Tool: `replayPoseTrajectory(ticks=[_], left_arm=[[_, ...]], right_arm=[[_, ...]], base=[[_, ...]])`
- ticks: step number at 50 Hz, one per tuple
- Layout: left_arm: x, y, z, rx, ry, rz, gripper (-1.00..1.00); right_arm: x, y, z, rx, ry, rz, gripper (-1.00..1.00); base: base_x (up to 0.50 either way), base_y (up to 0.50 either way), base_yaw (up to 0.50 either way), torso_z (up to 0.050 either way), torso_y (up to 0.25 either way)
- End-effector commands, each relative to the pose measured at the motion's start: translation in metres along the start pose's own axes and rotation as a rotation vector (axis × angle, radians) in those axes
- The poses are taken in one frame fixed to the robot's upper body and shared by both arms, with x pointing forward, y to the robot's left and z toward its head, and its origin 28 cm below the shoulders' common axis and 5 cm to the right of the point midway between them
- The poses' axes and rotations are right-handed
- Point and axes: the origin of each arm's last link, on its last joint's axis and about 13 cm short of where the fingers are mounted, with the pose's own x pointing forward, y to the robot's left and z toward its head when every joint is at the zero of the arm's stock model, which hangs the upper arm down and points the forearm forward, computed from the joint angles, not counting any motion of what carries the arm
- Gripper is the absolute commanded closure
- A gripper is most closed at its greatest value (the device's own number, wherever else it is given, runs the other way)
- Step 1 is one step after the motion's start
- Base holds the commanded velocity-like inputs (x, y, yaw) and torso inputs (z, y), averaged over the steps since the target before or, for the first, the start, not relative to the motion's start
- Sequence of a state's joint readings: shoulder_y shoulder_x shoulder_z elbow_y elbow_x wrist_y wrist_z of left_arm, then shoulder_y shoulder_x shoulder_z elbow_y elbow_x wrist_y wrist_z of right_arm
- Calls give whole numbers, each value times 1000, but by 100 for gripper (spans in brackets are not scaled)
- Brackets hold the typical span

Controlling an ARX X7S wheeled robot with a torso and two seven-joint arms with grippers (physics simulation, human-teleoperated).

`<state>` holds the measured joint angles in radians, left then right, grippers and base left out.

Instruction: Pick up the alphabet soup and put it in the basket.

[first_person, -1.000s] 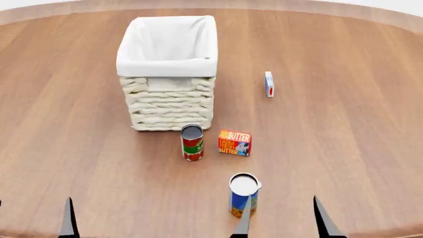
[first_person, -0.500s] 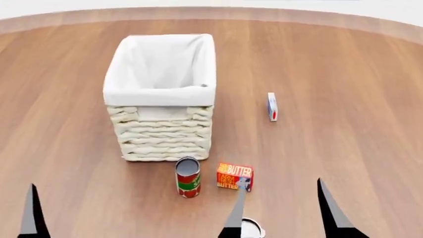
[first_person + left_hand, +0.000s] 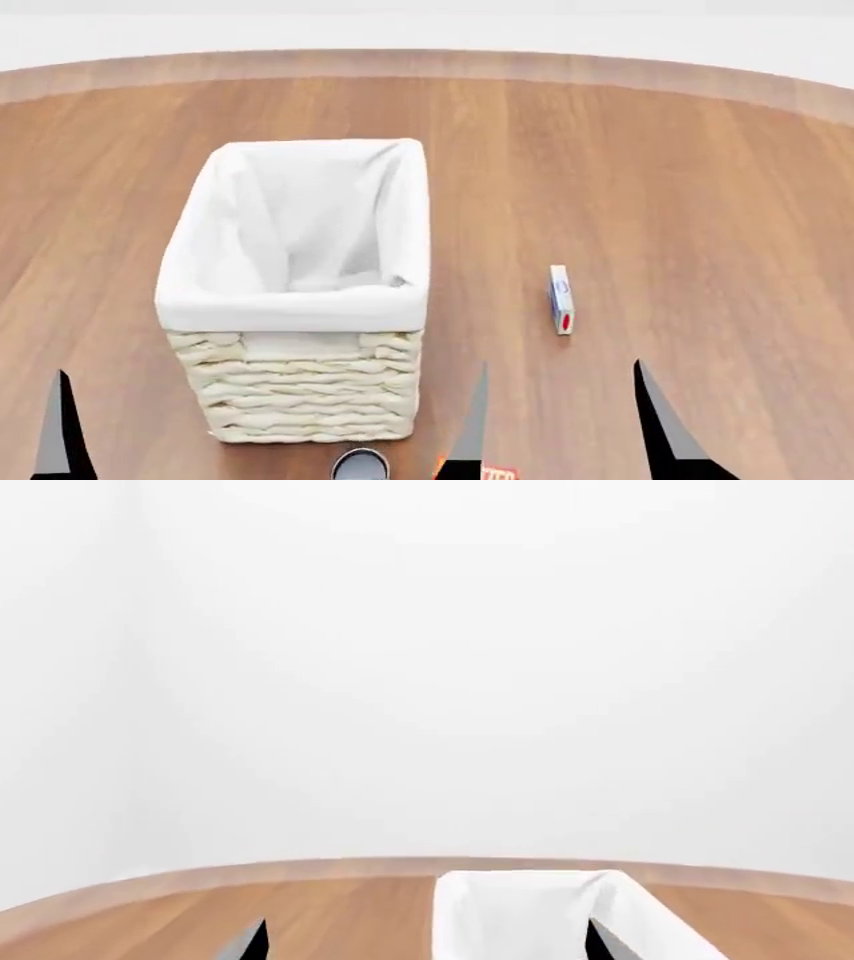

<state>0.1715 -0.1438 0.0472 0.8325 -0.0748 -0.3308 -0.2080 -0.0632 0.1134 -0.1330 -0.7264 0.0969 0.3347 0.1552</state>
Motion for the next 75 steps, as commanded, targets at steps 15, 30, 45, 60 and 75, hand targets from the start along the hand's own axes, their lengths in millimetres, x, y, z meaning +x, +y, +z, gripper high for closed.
replayPoseTrajectory(ticks=[15,30,45,60,75], left_arm=[[0,-1,-2,6,19,2,-100],[1,-1,-3,7,24,1,-100],[0,-2,-4,11,26,-3,-100],[0,-2,-5,13,28,-6,-100],[2,-2,-10,31,39,3,-100]], right_arm=[[-3,2,-4,-14,7,-5,-100],[-1,2,-5,-19,15,-1,-100],[-1,1,-6,19,15,-3,-100],[-2,1,-4,7,4,-10,-100],[-3,-25,27,-174,-14,86,-100]], base=[[0,209,0,0,1],[0,500,0,0,0],[0,300,0,0,0],[0,85,0,0,0],[0,0,0,0,0]])
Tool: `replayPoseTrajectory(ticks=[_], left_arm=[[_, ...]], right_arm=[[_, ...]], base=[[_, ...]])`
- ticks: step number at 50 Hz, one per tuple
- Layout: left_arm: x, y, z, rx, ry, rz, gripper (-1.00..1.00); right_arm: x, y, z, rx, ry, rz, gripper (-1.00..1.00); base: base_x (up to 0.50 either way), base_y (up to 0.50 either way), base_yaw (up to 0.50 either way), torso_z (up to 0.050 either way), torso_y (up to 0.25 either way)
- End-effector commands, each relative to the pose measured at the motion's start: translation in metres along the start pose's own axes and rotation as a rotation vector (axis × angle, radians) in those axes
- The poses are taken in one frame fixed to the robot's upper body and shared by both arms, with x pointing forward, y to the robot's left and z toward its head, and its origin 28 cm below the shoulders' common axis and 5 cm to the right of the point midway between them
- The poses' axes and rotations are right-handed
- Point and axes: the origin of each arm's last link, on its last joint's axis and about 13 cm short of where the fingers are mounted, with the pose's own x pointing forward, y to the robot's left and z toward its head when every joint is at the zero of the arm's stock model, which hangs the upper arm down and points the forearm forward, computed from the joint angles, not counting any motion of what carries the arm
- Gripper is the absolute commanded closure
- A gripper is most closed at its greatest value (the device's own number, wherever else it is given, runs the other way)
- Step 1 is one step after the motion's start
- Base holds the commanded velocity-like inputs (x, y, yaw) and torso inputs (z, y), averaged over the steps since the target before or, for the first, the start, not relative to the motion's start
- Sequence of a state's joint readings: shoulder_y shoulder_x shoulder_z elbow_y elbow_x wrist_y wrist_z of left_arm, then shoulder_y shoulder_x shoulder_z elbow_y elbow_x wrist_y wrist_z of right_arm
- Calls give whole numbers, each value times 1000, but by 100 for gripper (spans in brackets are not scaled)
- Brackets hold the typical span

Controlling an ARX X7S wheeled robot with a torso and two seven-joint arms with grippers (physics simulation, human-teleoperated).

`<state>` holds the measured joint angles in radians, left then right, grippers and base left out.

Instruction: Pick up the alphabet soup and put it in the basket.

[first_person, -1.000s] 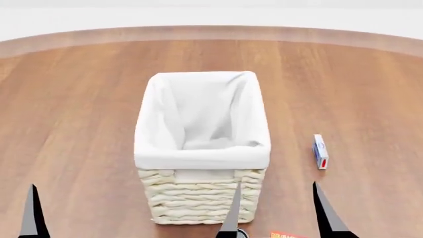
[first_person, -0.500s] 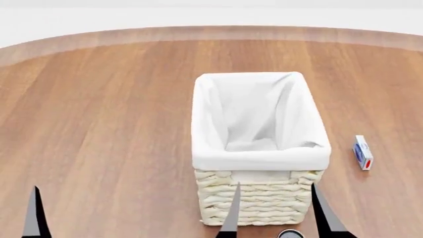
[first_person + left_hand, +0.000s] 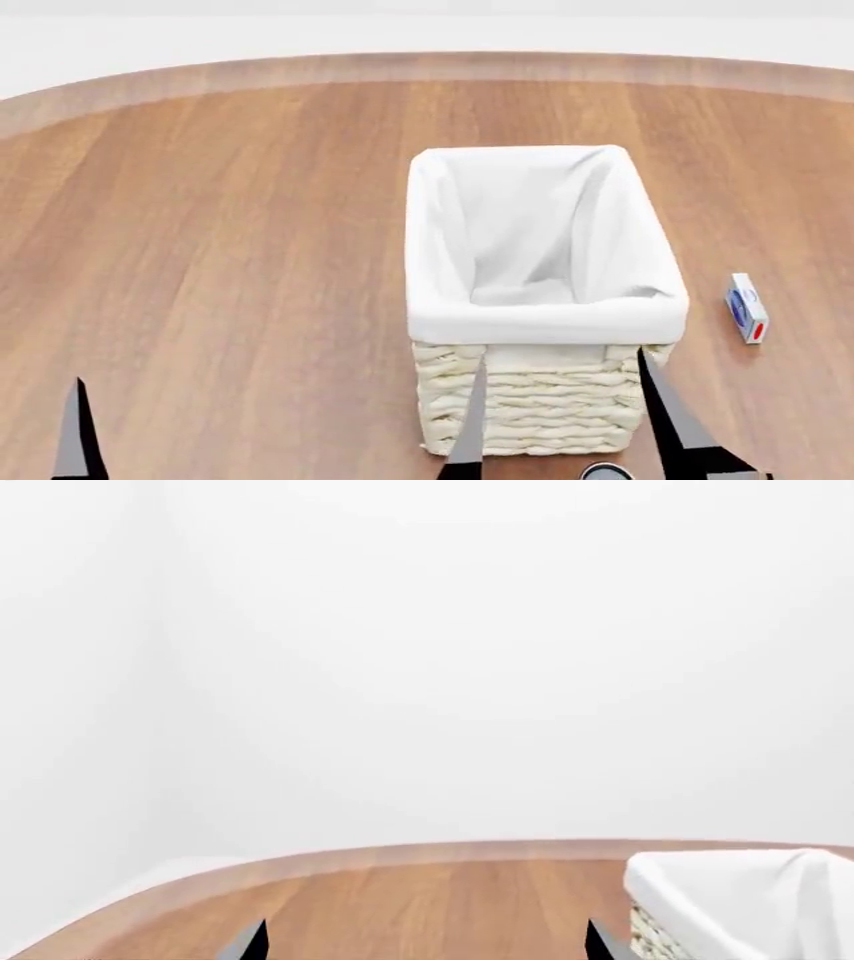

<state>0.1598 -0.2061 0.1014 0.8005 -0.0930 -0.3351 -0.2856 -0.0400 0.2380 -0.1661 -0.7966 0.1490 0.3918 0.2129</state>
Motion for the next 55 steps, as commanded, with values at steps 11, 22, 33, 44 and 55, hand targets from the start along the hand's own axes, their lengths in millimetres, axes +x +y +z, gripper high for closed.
replayPoseTrajectory(ticks=[11,22,33,44,55], left_arm=[[3,1,-7,14,16,14,-100],[3,1,-9,24,15,16,-100],[4,0,-10,23,18,10,-100],[4,0,-10,17,20,12,-100],[4,0,-10,21,23,13,-100]], right_arm=[[-22,-49,2,-267,143,-4,-100],[-65,-67,-9,-307,248,-78,-100],[-107,-63,-39,-255,306,-156,-100],[-128,-61,-55,-221,326,-212,-100],[-146,-60,-75,-190,332,-252,-100]], base=[[0,0,0,0,0],[0,0,0,0,0],[0,0,0,0,0],[0,0,0,0,0],[0,0,0,0,0]])
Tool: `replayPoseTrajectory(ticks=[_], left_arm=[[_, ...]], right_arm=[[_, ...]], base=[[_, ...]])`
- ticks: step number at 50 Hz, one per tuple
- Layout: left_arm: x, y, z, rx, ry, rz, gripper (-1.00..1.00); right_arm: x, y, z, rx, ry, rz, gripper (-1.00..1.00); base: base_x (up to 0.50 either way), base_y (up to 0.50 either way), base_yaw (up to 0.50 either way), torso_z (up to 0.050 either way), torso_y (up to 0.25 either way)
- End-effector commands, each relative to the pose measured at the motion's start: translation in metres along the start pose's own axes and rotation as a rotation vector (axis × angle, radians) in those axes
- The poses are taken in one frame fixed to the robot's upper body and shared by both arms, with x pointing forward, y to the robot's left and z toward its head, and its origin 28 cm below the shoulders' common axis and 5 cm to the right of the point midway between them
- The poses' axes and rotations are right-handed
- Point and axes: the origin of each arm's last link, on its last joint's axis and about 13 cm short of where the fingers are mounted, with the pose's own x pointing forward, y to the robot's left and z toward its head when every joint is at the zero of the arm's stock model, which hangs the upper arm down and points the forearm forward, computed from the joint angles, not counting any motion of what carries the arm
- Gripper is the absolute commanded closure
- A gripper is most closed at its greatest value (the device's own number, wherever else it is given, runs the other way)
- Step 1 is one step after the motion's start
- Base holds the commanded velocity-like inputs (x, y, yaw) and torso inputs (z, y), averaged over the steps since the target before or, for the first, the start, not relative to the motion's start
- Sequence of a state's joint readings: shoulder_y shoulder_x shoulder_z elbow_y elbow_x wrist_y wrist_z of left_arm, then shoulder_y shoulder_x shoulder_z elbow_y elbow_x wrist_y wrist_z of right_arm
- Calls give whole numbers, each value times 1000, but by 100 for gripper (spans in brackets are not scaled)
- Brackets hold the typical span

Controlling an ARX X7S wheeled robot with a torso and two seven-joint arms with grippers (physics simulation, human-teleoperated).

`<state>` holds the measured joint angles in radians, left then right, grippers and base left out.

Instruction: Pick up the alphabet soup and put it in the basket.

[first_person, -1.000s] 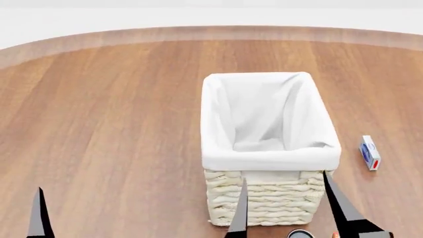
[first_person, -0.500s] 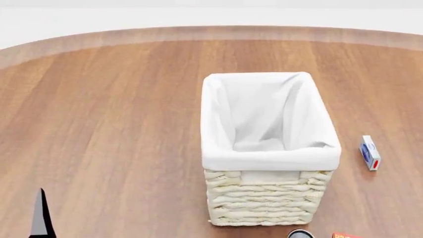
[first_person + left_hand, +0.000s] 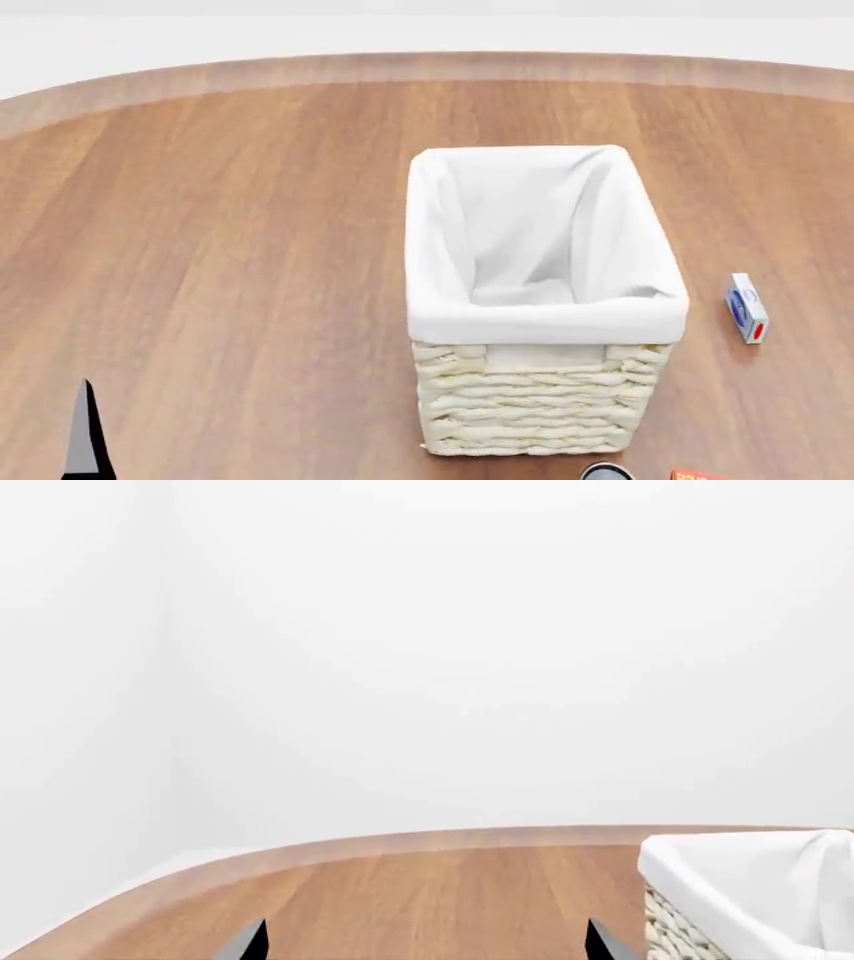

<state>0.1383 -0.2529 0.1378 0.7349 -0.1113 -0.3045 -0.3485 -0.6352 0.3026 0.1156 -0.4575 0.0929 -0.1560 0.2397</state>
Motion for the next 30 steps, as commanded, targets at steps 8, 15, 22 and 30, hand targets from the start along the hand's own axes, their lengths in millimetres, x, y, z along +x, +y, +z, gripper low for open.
replayPoseTrajectory(ticks=[8,15,22,30], left_arm=[[-1,-1,-2,1,12,3,-100],[0,-1,-2,0,12,3,-100],[-1,-1,-2,7,13,-1,-100],[-1,-1,-3,6,15,2,-100]], right_arm=[[-22,16,-71,92,119,-83,-100],[-23,18,-70,95,133,-86,-100],[-24,21,-78,98,139,-84,-100],[-22,22,-75,99,132,-82,-100]], base=[[0,0,0,0,0],[0,0,0,0,0],[0,0,0,0,0],[0,0,0,0,0]])
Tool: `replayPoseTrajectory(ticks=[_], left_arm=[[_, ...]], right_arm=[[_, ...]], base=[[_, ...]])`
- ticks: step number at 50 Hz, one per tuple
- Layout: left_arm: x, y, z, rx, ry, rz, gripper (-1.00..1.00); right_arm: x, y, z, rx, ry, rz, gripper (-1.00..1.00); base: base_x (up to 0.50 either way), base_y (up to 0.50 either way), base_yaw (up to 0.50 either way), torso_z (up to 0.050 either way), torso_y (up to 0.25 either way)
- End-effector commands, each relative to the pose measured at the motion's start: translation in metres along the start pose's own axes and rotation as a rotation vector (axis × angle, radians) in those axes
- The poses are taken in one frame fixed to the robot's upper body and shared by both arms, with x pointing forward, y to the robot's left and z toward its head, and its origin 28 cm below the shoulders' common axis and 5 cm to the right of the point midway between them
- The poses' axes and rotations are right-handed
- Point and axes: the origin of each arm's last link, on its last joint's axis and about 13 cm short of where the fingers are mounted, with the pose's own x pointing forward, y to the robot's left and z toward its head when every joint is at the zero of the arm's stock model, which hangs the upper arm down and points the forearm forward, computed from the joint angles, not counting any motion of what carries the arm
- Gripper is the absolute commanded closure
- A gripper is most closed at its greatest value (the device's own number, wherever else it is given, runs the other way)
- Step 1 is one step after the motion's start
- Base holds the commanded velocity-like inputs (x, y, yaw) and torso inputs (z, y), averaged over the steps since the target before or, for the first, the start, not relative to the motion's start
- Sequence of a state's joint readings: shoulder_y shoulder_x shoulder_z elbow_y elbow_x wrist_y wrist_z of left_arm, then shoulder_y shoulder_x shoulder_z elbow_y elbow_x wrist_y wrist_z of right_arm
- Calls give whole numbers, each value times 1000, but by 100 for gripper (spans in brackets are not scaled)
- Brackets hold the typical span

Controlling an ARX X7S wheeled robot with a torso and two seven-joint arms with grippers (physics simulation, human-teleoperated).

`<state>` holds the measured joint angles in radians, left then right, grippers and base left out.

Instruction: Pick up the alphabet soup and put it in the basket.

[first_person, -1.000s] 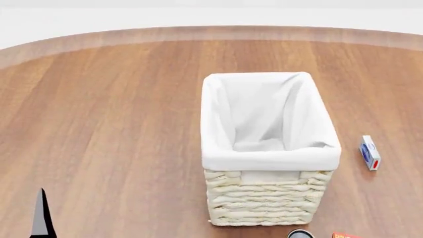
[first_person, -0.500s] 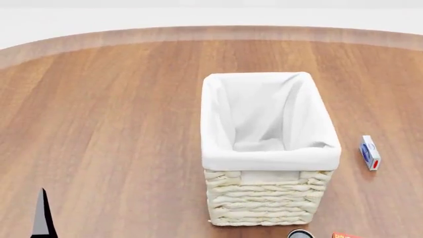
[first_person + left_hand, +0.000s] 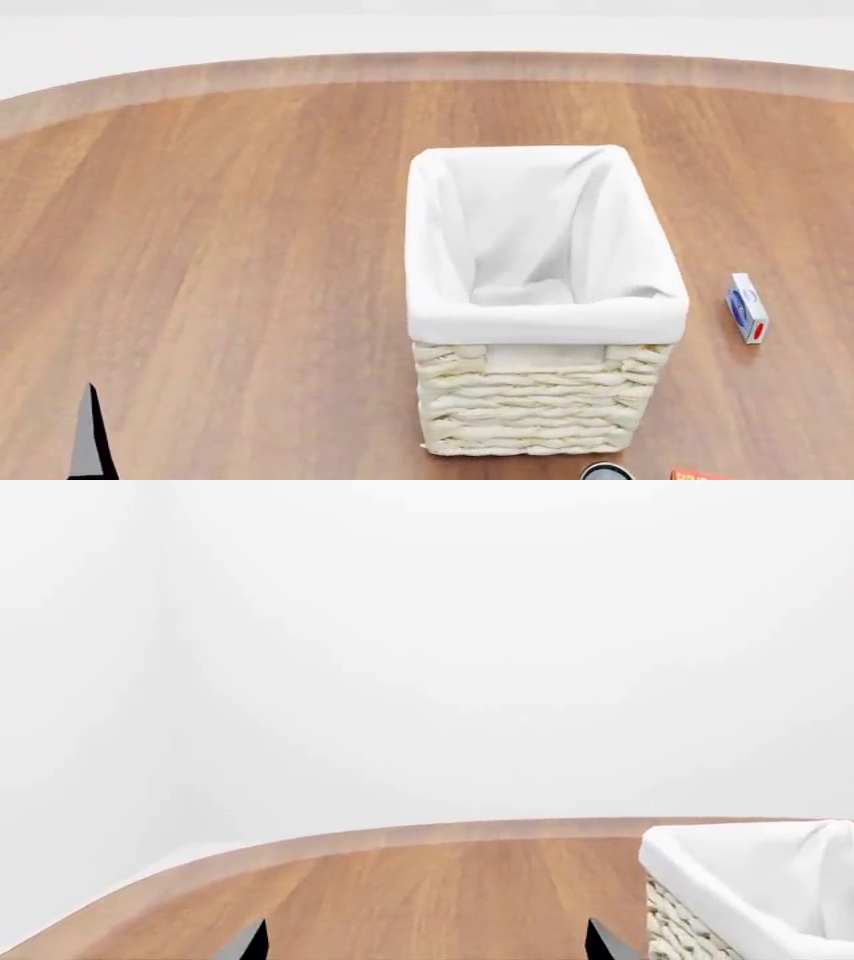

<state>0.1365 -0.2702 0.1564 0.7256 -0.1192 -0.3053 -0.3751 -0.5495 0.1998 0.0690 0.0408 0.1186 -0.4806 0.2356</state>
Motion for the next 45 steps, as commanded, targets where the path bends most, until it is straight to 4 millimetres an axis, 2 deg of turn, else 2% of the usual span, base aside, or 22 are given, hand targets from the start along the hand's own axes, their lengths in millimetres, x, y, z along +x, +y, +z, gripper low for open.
replayPoseTrajectory(ticks=[1,9,11,13,30,34,37,38,39,42,43,44,45], left_arm=[[0,0,-1,2,2,2,-100],[0,0,-1,1,5,2,-100],[0,0,-1,1,6,1,-100],[0,0,-2,1,7,0,-100],[0,-1,-2,2,11,-1,-100],[0,-1,-2,1,11,-1,-100],[0,-1,-2,-1,12,-1,-100],[0,-1,-3,0,13,-1,-100],[0,-1,-3,0,13,-1,-100],[0,-1,-2,-1,12,-1,-100],[0,0,-3,-1,14,0,-100],[0,0,-3,1,14,2,-100],[0,-1,-3,1,14,1,-100]], right_arm=[[-1,3,-4,12,7,-3,-100],[1,2,0,-1,-14,-7,-100],[1,0,8,-1,-19,-14,-100],[0,0,2,-1,-25,-20,-100],[5,-13,-13,-6,-12,-119,-100],[8,-13,-5,6,-8,-130,-100],[9,-13,-15,6,-8,-131,-100],[11,-12,-9,17,-3,-132,-100],[11,-12,-16,17,-1,-131,-100],[12,-11,-10,16,0,-130,-100],[15,-11,-20,15,5,-133,-100],[15,-10,-21,16,5,-134,-100],[17,-10,-14,17,4,-135,-100]], base=[[0,0,0,0,0],[0,0,0,0,0],[0,0,0,0,0],[0,0,0,0,0],[0,0,0,0,0],[0,0,0,0,0],[0,0,0,0,0],[0,0,0,0,0],[0,0,0,0,0],[0,0,0,0,0],[0,0,0,0,0],[0,0,0,0,0],[0,0,0,0,0]])
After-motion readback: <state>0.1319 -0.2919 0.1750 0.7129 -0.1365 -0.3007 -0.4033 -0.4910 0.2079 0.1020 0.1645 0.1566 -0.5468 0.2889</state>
